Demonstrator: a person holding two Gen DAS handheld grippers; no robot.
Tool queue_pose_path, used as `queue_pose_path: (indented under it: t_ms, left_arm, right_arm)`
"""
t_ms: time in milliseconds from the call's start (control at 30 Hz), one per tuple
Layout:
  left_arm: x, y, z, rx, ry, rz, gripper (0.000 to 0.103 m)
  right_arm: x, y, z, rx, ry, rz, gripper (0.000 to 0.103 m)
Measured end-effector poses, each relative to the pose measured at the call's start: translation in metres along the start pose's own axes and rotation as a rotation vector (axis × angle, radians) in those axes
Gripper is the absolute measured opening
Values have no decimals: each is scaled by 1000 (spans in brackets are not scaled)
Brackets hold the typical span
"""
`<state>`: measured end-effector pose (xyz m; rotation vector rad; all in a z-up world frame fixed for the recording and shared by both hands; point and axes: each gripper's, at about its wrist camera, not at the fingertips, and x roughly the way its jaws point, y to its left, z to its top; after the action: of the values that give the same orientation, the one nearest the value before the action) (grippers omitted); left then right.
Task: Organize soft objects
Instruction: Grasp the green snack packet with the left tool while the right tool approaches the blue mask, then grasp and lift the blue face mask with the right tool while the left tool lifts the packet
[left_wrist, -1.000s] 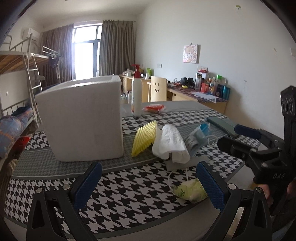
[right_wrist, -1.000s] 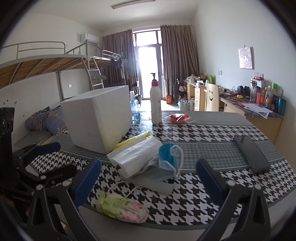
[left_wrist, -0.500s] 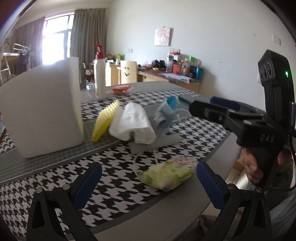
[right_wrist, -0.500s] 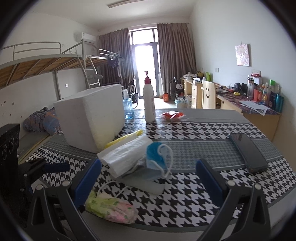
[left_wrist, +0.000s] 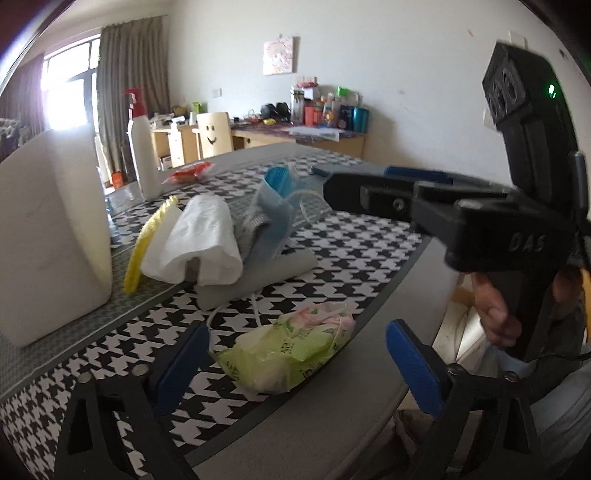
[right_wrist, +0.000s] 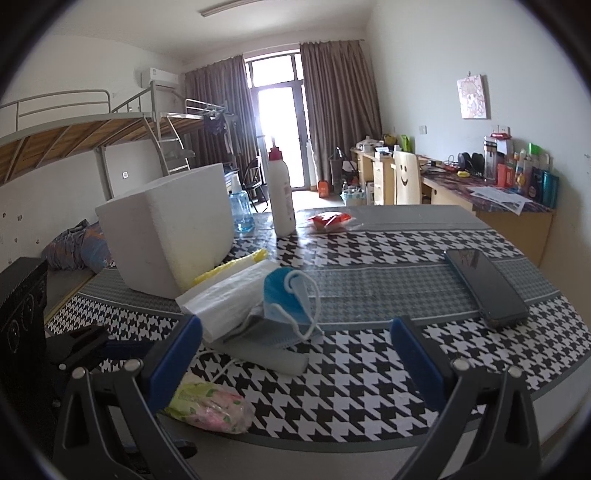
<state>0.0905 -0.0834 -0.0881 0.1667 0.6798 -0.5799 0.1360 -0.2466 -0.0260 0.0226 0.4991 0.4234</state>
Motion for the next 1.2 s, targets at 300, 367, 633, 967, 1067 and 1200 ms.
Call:
queue_pose_path:
  t_ms: [300, 367, 633, 967, 1067, 1200]
  left_arm:
    - [17, -3, -5, 32, 68, 24, 63]
    - [17, -3, -6, 30, 66, 24, 56]
    - [10, 1, -9, 18, 49, 21, 35]
    - [-3, 6, -11, 1, 7, -4, 32]
    - [-9, 9, -10, -8, -7, -17, 32]
    - [-16, 10, -10, -12, -26, -26, 32]
  right_arm:
    - [6, -6, -2, 17, 20, 10, 103]
    - [9, -6, -3, 21, 26, 11, 103]
    - [27, -9, -3, 36, 69, 25, 103]
    - [43, -9, 3, 53, 97, 21, 103]
    - [44, -11, 5, 67, 89, 25, 100]
    - [47, -12, 8, 81, 85, 25, 86]
